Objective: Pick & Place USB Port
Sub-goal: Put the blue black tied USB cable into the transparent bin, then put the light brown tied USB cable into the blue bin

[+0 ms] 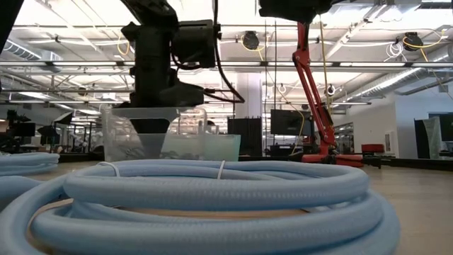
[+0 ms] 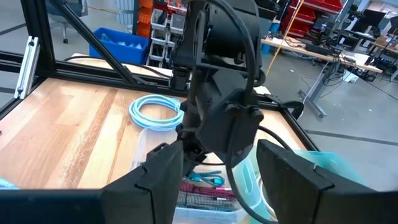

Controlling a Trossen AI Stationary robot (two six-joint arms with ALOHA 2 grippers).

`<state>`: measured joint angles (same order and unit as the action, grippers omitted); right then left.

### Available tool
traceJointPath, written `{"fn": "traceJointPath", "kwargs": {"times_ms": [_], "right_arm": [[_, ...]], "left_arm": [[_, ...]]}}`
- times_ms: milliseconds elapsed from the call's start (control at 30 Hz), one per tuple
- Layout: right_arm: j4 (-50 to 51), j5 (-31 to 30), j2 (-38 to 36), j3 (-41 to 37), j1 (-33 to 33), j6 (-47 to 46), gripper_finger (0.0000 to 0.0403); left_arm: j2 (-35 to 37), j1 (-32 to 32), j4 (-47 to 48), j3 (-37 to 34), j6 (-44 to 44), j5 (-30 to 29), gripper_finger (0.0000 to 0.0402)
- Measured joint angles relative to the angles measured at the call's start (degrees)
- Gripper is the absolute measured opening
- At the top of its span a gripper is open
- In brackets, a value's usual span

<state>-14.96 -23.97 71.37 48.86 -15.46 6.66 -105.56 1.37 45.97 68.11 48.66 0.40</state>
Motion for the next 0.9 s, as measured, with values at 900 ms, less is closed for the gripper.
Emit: {"fn": "traceJointPath", "kwargs": {"times_ms": [900], "right_arm": [[0.0, 0.0, 0.0, 0.0, 0.0, 0.0, 0.0196]], "left_arm": [[0.9, -0.9, 11.0, 7.6, -7.0, -5.6, 0.0085]]}}
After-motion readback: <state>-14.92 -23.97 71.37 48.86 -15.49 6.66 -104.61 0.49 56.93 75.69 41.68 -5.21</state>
